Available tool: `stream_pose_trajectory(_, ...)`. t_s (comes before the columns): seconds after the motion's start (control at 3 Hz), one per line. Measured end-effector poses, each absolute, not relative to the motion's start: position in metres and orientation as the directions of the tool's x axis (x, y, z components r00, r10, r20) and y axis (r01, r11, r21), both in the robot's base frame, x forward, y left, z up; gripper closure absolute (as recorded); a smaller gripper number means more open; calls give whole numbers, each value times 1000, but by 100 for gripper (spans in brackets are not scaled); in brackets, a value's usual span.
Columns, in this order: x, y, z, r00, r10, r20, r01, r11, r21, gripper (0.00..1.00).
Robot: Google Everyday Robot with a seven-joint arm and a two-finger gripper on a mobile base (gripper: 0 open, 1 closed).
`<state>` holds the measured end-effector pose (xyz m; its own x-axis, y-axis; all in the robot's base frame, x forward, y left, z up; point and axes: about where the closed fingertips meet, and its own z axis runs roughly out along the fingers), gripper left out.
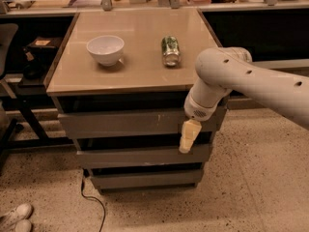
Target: Open top drawer
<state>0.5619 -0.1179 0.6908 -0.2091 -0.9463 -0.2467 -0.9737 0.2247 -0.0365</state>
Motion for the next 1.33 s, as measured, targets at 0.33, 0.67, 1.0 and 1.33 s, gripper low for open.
stream_pose_trajectory(0.33, 574, -109, 675, -200, -951, -238, -977, 213, -31, 0)
stream_pose_trajectory(0.67, 581, -104, 655, -196, -954, -227, -979, 204, -13, 0)
stream_pose_trajectory(1.0, 580, -105, 644, -197, -956, -218, -980, 200, 5, 0)
stream_pose_trajectory(1.33, 571, -110, 644, -195, -958, -211, -981, 195, 21, 0)
